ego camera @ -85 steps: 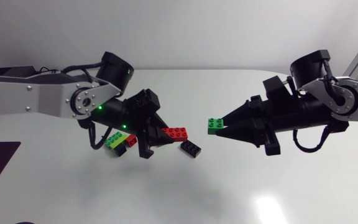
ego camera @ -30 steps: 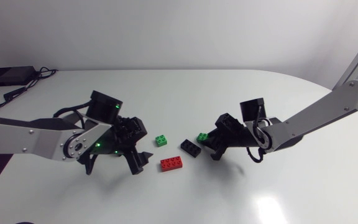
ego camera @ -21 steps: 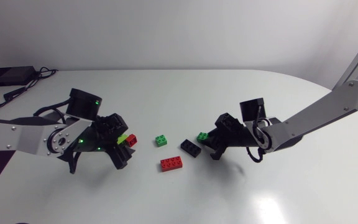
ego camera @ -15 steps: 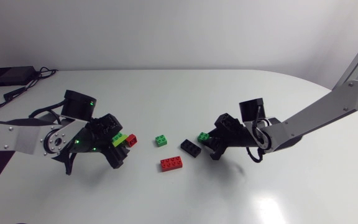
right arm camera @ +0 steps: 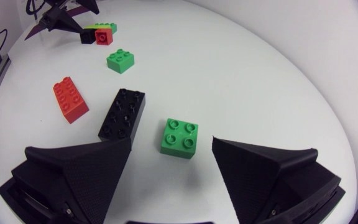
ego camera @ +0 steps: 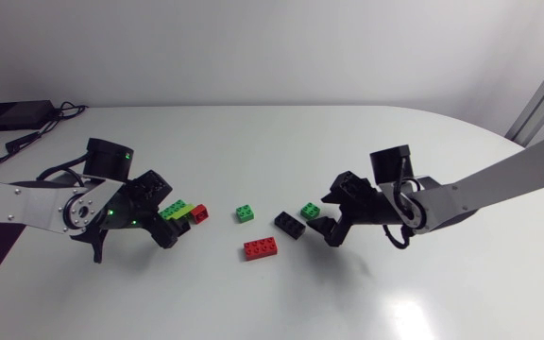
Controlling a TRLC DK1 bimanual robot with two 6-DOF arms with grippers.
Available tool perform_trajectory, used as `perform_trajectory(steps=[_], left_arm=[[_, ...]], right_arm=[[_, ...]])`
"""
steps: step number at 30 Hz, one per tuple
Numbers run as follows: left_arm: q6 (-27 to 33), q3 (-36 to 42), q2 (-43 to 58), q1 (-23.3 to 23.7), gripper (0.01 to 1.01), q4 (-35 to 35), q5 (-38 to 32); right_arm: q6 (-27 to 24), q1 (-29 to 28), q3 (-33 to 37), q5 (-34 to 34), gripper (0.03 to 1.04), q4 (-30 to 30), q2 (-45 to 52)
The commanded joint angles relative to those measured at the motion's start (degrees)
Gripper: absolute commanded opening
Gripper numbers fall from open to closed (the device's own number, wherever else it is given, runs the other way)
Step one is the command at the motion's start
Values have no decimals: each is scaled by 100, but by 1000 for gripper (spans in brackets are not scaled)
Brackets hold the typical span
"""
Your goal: Separate the duplo bricks
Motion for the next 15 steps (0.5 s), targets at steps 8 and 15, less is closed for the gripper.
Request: perform_trajectory(steps=[8,15], left_arm=[[-565,30,122,-110,944,-290,-26],[-583,57,315,-251,946,-290,-17]], right_arm=[[-89,47,-143,113,970,-541,-783],[-80,170,-239,157,970,-708,-1038]])
